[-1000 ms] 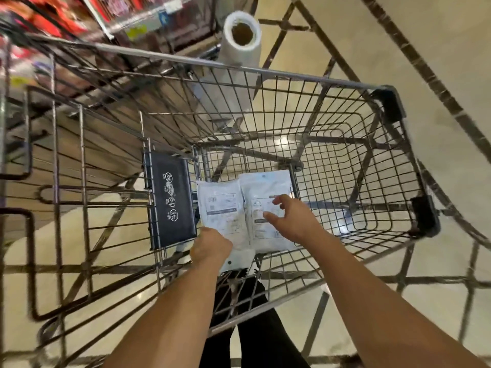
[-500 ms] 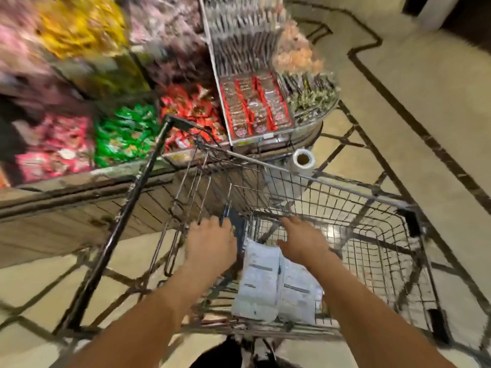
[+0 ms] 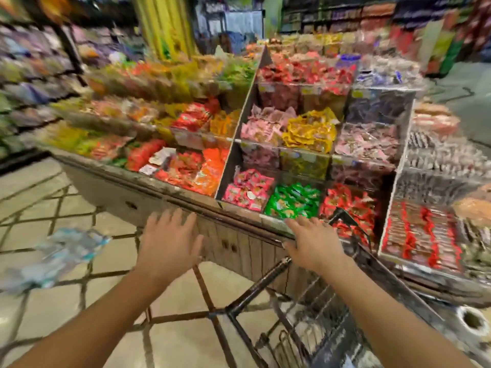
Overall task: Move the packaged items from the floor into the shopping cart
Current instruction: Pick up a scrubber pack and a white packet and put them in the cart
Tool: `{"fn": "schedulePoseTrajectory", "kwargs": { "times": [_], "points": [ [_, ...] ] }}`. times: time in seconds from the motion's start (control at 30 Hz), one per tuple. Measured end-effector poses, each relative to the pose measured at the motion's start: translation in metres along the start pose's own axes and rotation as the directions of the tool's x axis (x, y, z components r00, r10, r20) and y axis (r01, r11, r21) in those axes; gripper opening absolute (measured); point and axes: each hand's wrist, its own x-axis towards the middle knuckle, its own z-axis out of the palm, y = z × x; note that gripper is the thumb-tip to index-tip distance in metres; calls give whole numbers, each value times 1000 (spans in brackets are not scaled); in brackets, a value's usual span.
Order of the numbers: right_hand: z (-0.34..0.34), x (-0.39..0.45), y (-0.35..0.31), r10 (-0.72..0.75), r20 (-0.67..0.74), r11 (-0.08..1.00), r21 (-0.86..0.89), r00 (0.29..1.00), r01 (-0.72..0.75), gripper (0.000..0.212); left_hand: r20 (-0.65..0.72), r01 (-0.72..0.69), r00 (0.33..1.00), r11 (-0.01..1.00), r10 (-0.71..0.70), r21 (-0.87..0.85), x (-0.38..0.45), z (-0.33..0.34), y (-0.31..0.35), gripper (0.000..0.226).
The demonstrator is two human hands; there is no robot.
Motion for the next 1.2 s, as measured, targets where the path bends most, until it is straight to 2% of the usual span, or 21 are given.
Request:
{"fn": "schedulePoseTrajectory", "kwargs": {
  "times": [0.23,0.47,0.63,0.9,1.1,1.2],
  "points": [
    [-46,70,-201,-314,-108,948,-88,943,305,62,-24,310,951,951,-310,2,-62,16,-193,55],
    [-54,115,-405,-470,-139,882,-113,872,458,58,-10,492,871,871,-492,3,-115,51,-357,61],
    [-48,141,-518,-521,-140,853,-111,842,510,60,19,558,830,830,-557,-6,-137,79,-451,58],
    [-23,210,-648,-596,-126,803,-105,793,587,62,30,605,796,796,-605,23,-142,132,-575,62],
    [3,302,-757,-633,-152,773,-82,759,629,68,33,629,775,775,-632,66,-108,180,-685,59],
    [14,354,-819,-642,-139,763,-12,755,646,66,72,646,757,760,-650,65,-78,204,-743,64]
  ]
}}
